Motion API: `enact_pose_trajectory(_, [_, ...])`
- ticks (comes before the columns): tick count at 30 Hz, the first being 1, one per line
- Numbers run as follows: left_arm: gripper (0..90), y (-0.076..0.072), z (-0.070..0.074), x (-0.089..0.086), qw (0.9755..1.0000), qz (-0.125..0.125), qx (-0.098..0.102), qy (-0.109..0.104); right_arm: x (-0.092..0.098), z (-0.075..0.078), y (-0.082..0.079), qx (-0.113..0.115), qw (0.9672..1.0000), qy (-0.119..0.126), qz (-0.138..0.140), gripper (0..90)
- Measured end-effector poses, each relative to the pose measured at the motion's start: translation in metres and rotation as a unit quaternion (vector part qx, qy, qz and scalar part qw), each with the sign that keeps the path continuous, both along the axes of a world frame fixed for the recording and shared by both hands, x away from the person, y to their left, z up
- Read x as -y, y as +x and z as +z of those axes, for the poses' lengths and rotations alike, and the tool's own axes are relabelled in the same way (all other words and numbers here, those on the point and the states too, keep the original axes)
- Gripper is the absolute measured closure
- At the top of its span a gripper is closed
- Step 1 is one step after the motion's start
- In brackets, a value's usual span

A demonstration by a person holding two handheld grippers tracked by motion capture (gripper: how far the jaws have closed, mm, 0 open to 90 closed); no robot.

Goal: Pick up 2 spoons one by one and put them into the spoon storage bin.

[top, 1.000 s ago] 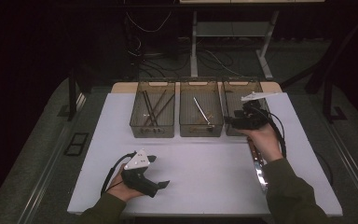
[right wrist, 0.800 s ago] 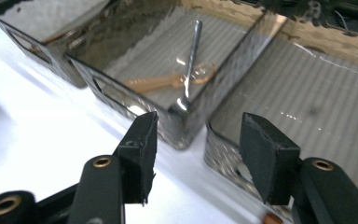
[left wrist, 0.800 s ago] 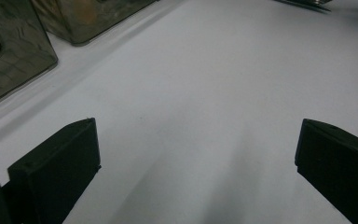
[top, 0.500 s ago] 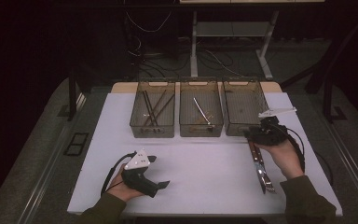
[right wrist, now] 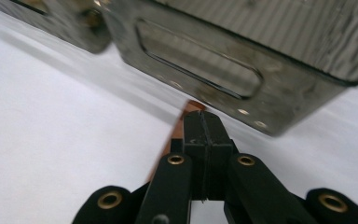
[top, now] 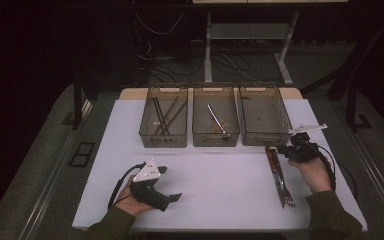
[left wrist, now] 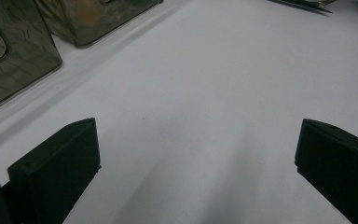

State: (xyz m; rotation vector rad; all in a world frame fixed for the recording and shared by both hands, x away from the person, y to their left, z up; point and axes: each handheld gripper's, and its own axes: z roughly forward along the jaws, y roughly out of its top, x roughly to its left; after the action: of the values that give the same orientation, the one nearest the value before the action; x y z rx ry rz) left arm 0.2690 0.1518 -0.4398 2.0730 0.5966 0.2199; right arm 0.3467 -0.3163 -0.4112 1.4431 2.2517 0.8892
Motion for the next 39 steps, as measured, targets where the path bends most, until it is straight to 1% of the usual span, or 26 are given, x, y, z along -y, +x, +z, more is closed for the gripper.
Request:
enact_pose_trajectory(5, [0.0, 0.001, -0.001, 0.0, 1.0, 0.0, 0.0, 0.001, 0.009, -0.013, 0.006, -0.008, 0.9998, -0.005, -0.016, 89.9])
enact_pose_trajectory(7, [0.0, 0.001, -0.001, 0.0, 1.0, 0.0, 0.0, 0.002, 0.012, -0.018, 0.008, -0.007, 0.9996, -0.003, -0.028, 89.9])
enact_pose_trajectory(10, [0.0, 0.001, 0.0, 0.0, 1.0, 0.0, 0.0, 0.003, 0.015, -0.024, 0.012, -0.011, 0.9993, 0.0, -0.036, 89.9])
enact_pose_trajectory(11, [0.0, 0.001, 0.0, 0.0, 1.0, 0.0, 0.0, 0.003, 0.016, -0.026, 0.013, -0.017, 0.9993, -0.002, -0.034, 89.9])
enact_pose_trajectory(15, [0.0, 0.001, -0.001, 0.0, 1.0, 0.0, 0.0, 0.003, 0.015, -0.032, 0.016, -0.022, 0.9992, -0.005, -0.034, 90.0])
enact_pose_trajectory(20, [0.0, 0.001, -0.001, 0.0, 1.0, 0.0, -0.001, 0.003, 0.011, -0.033, 0.017, -0.022, 0.9995, -0.004, -0.024, 90.0])
enact_pose_trajectory(30, [0.0, 0.001, -0.001, 0.0, 1.0, 0.001, -0.002, 0.002, 0.005, -0.033, 0.017, -0.024, 0.9995, 0.0, -0.019, 90.0])
enact_pose_trajectory(39, [0.0, 0.001, -0.001, 0.0, 1.0, 0.001, -0.001, 0.003, -0.003, -0.033, 0.017, -0.023, 0.9997, -0.005, -0.006, 90.0])
